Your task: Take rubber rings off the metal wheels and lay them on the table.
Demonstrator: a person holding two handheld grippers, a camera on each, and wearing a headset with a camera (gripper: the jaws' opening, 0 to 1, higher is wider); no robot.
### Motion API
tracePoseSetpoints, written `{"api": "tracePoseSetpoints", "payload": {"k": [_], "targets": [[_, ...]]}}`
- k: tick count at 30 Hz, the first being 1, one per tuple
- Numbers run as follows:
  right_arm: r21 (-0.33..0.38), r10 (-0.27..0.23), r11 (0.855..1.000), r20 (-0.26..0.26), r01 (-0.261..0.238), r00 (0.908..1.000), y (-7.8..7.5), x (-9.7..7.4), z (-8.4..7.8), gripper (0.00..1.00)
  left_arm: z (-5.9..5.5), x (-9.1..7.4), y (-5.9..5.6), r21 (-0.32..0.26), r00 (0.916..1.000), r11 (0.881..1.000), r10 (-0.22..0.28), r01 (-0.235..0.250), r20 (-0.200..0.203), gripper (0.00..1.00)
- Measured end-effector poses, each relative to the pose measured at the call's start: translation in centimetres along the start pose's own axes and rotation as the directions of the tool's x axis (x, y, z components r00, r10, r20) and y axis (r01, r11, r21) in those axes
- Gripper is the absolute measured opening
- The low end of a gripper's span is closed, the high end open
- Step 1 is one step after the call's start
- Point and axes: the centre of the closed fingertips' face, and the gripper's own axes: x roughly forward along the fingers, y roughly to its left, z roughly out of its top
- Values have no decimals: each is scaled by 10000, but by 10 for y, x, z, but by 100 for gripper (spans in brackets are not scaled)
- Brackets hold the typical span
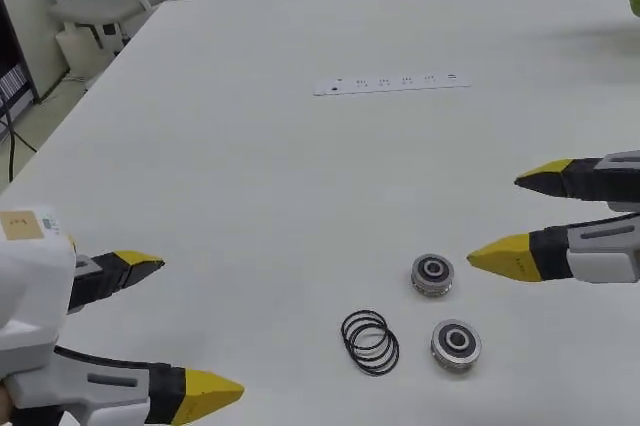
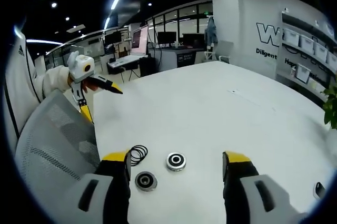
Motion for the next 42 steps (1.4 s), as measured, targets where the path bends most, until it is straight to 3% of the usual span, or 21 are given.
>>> {"api": "tracePoseSetpoints", "payload": {"k": [3, 10, 20, 25, 30, 36, 42], "targets": [[-141, -213, 9997, -186, 210, 9996, -2, -2, -9, 72, -2, 3, -2, -34, 10000, 10000, -22, 22, -73, 95], [-24, -105, 9999, -438, 104, 9990, 0, -8, -28, 81, 3, 7, -5, -95, 9995, 9998, -196, 199, 239, 99], [425, -27, 9991, -821, 62, 9966, 4, -12, -56, 91, 0, 13, -8, -271, 9986, 9987, -421, 430, 335, 100], [445, 75, 9990, -779, -41, 9969, 11, -12, -64, 98, 2, 14, -10, -402, 9974, 9981, -454, 477, 559, 100], [610, 195, 9980, -906, -140, 9957, 15, -11, -72, 100, -1, 15, -12, -518, 9970, 9972, -512, 542, 580, 100], [930, 276, 9955, -938, -188, 9952, 18, -11, -80, 100, 1, 17, -13, -733, 9933, 9952, -569, 644, 1003, 100], [872, 152, 9962, -1139, -52, 9934, 21, -8, -88, 100, -6, 20, -11, -898, 9953, 9946, -453, 530, 862, 100]]}}
